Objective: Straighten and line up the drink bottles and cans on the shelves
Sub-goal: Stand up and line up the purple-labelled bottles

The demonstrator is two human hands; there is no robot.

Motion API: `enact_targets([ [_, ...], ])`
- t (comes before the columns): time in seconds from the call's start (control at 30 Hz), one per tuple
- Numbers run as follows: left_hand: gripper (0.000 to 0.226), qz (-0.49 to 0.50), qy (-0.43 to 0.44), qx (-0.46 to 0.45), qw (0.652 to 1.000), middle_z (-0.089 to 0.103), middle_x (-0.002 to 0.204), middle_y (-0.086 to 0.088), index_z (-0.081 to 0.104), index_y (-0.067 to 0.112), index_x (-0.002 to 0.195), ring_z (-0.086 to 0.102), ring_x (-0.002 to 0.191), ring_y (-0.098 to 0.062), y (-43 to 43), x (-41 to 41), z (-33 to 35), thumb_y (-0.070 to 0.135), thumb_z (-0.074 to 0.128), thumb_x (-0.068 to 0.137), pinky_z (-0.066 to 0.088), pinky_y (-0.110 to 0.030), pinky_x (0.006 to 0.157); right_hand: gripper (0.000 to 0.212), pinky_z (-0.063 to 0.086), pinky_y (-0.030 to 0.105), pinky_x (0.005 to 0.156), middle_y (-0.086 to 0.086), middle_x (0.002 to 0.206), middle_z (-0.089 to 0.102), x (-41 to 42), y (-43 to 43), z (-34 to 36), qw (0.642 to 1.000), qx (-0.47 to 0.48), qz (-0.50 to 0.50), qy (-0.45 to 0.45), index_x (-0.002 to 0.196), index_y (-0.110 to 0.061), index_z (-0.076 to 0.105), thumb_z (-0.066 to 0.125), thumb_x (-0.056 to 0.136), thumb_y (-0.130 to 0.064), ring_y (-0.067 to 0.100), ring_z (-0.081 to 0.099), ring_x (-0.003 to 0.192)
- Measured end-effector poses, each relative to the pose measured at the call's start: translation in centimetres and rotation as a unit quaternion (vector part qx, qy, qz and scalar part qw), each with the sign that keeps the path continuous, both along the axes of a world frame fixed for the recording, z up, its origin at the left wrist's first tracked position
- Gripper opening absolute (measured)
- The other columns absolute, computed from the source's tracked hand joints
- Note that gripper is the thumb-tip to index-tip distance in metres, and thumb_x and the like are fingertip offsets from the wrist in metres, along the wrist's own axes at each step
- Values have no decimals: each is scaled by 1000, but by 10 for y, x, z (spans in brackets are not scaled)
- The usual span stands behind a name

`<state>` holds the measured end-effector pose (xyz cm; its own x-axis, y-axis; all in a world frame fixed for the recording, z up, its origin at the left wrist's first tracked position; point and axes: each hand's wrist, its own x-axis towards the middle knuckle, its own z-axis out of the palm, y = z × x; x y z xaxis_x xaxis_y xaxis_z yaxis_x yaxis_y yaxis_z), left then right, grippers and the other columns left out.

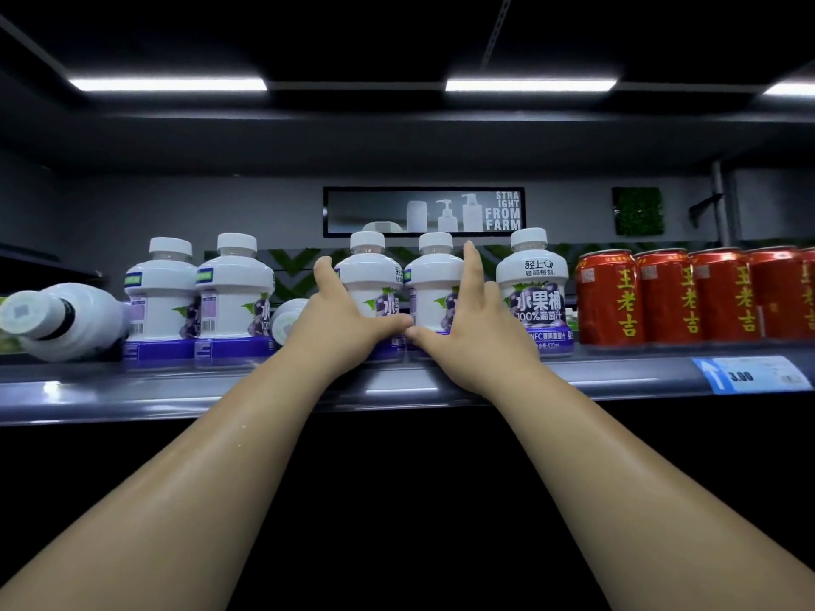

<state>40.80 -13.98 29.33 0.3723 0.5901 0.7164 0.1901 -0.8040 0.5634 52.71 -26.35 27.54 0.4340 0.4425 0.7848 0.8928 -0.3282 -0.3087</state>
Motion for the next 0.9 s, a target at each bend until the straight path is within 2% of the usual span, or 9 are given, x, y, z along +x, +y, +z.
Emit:
enact_targets([
  [0.1,110,-15,-13,-12,1000,55,129,-9,1,23,153,52,103,-27,3,-2,-1,43,77,76,41,-36,87,116,50,50,90,9,136,42,0,-1,-1,1000,6,6,-7,148,-37,-29,60,81,-67,33,53,117],
  [0.17,108,-29,-12,-5,1000,53,130,-5,3,25,153,52,107,-26,4,-4,-2,43,76,76,42,-37,91,115,51,50,87,7,132,47,2,-2,0,1000,-1,20,-1,147,-39,-33,61,82,-60,31,56,109],
  [0.3,113,-32,-23,19,999,49,126,-2,7,20,152,49,111,-22,3,-5,-6,46,83,72,36,-32,88,121,47,47,92,10,143,36,2,-3,-2,1000,19,5,1,152,-33,-24,65,78,-68,35,51,122],
  [0.37,105,-44,-37,-9,998,52,119,2,9,20,152,51,104,-20,6,-6,-5,38,80,77,36,-31,86,120,46,47,92,9,145,35,0,-4,-2,1000,17,8,-3,151,-34,-26,64,79,-68,35,51,123],
  [0.43,84,-55,-36,-24,998,59,116,2,26,23,143,57,101,-19,10,-5,-4,34,77,78,42,-34,86,116,49,47,90,9,142,39,1,-4,-2,1000,8,20,-8,149,-37,-31,62,83,-62,33,53,118],
  [0.5,68,-48,-24,-6,999,60,114,3,38,28,126,58,103,-19,10,-5,-5,41,79,73,47,-39,89,116,49,47,89,9,142,39,2,-4,-2,1000,6,16,-12,149,-36,-31,62,83,-62,33,54,117],
  [0.6,84,-30,-10,33,999,58,117,3,41,27,126,57,107,-19,7,-6,-8,62,80,60,49,-44,93,117,45,42,86,11,142,32,0,-3,-6,999,36,-7,-25,153,-31,-19,65,80,-68,36,55,116],
  [0.73,66,-26,-17,27,999,63,104,8,40,24,117,61,99,-20,11,-6,-7,49,81,71,50,-45,91,116,42,38,79,10,139,31,2,-1,-8,997,53,-17,-48,153,-30,-15,66,79,-67,35,57,109],
  [0.9,59,-21,3,38,999,65,107,9,42,32,118,61,101,-19,7,-8,-8,48,76,73,49,-44,93,115,38,34,71,9,136,31,4,-1,-10,996,62,-7,-66,154,-31,-17,67,82,-61,34,58,97],
])
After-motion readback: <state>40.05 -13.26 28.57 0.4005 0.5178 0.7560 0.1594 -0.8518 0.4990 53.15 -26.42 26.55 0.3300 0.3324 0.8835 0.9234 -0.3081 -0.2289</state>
